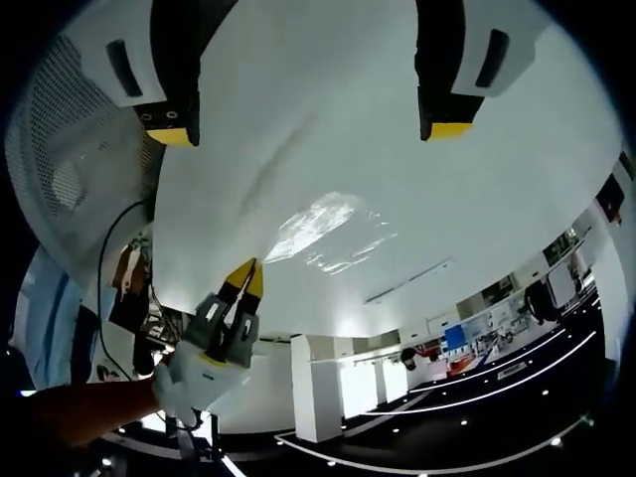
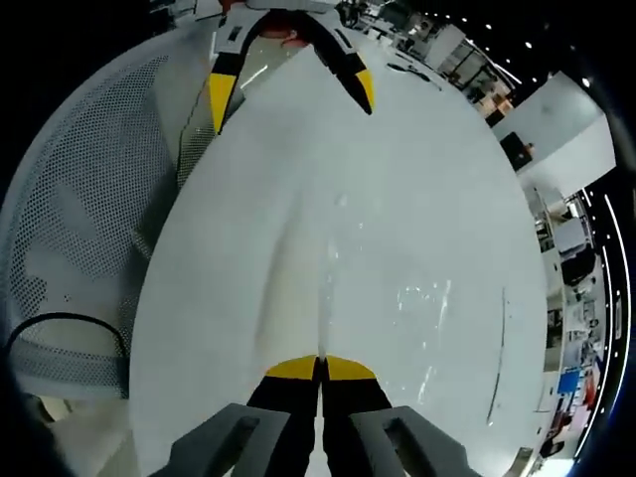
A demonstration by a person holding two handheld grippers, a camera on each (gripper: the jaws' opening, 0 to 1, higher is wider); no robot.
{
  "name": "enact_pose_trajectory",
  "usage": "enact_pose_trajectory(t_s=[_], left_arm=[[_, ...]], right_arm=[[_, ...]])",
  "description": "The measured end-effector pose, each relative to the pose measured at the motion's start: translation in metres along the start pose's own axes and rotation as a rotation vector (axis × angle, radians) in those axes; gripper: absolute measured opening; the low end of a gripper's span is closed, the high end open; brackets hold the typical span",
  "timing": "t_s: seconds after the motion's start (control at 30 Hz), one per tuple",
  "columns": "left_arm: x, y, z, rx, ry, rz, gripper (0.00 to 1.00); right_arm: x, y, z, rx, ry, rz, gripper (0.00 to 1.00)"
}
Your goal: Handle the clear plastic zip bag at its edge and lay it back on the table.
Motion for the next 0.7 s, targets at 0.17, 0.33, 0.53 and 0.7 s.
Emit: enact_pose_trajectory(t_s=[0.17, 0.33, 0.53, 0.7], left_arm=[[0.001, 0.004, 0.002, -0.005, -0.014, 0.052, 0.83], [0.004, 0.01, 0.003, -0.014, -0.023, 0.089, 0.79], [0.009, 0.017, 0.003, -0.026, -0.025, 0.112, 0.72], [0.013, 0.02, 0.005, -0.039, -0.023, 0.128, 0.66]], right_arm=[[0.002, -0.002, -0.003, -0.005, 0.005, -0.014, 0.0], [0.003, -0.005, -0.009, -0.014, -0.001, -0.04, 0.0], [0.005, -0.01, -0.014, -0.031, -0.002, -0.073, 0.0], [0.008, -0.013, -0.018, -0.031, 0.003, -0.088, 0.0]])
Point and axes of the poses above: the point that each gripper's makers call its tool centre point, and the gripper's own axes: z roughly forward along the fingers, y roughly to its right, x roughly out of its top, the point moved 4 cm from there along -z, roughly backward along the fingers, and after that the axes turned 12 degrees about -y, right-handed, at the moved point
